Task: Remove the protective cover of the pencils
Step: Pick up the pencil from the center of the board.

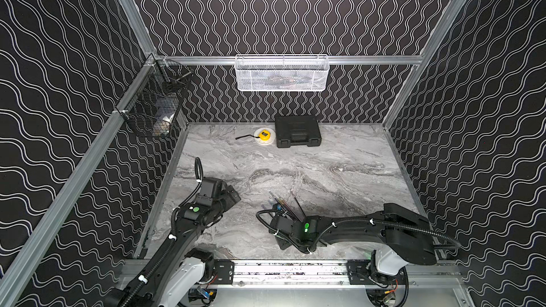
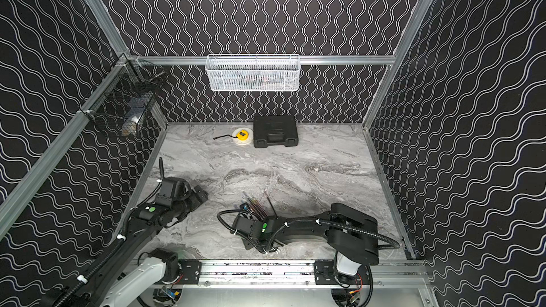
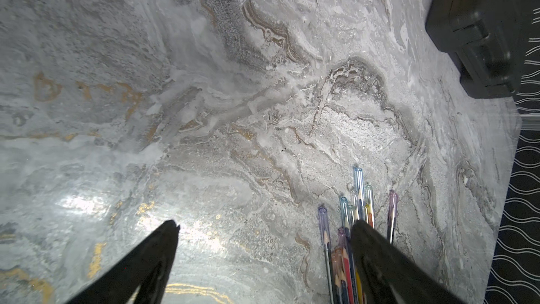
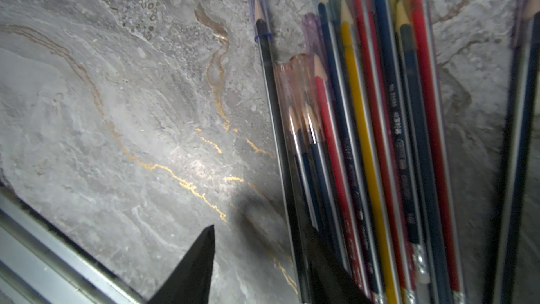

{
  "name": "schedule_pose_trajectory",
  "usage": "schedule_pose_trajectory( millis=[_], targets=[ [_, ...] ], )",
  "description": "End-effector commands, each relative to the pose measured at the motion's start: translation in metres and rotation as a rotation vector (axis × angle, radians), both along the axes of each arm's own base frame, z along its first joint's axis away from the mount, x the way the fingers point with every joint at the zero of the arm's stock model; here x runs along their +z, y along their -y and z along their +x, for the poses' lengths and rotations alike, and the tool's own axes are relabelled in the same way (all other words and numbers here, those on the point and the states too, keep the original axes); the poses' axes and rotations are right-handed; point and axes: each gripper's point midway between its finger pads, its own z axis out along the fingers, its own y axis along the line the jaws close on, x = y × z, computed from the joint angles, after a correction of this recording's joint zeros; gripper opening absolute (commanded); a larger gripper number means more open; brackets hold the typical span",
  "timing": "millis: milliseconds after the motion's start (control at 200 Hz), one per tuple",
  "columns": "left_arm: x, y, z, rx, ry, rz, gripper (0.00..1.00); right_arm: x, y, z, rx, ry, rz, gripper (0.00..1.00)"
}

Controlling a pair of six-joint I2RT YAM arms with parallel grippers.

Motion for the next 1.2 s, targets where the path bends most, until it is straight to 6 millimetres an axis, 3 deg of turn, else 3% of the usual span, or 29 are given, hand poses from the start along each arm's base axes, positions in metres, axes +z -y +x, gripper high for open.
schedule_pose_trajectory(
  millis=[0,370,686,931,1196],
  targets=[
    [0.003,-0.003,-0.002,0.027,-0.003,0.0,0.95,-0.006,0.003,0.002,-0.022,-0.003,-0.029,0.5],
    [-0.003,-0.002,-0.003,0.031,-0.021,-0.005,0.91,-0.021,0.003,0.0,-0.029,-0.023,-0.067,0.45],
    [-0.003,-0.002,-0.003,0.032,-0.025,-0.009,0.87,-0.027,0.01,0.002,-0.051,-0.019,-0.127,0.36],
    [-0.006,-0.002,-0.006,0.046,-0.039,-0.018,0.79,-0.032,0.009,0.002,-0.05,-0.025,-0.145,0.23],
    [-0.004,0.003,-0.005,0.027,-0.022,-0.041,0.74,-0.033,0.004,0.001,-0.048,-0.035,-0.125,0.16]
  ],
)
